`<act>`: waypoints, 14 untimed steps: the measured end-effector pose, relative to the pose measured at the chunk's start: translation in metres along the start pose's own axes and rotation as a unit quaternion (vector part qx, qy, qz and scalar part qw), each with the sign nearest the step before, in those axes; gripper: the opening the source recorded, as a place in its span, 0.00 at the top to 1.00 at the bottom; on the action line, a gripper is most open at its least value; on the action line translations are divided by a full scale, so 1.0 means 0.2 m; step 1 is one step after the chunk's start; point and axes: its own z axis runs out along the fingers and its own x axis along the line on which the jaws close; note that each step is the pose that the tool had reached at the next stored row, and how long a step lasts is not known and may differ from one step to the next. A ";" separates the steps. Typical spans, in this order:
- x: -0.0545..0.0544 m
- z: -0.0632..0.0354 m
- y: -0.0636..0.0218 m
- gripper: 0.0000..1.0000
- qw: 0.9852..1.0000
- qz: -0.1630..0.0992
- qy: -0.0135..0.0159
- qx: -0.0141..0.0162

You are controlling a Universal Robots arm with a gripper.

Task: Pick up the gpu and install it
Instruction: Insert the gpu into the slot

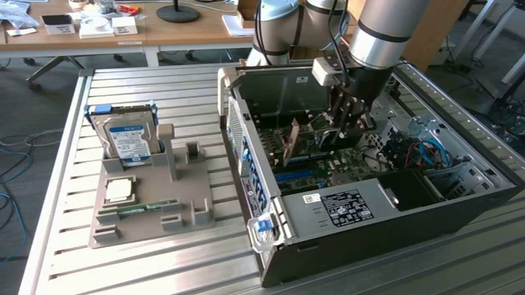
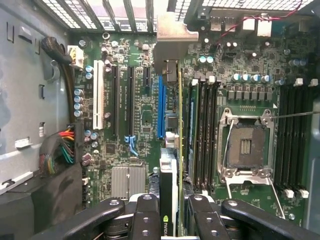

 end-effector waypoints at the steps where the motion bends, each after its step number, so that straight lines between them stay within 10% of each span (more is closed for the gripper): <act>1: 0.00 0.005 0.003 0.73 1.000 0.000 0.000 0.000; 14: 0.00 0.030 0.030 0.73 1.000 0.000 0.000 0.001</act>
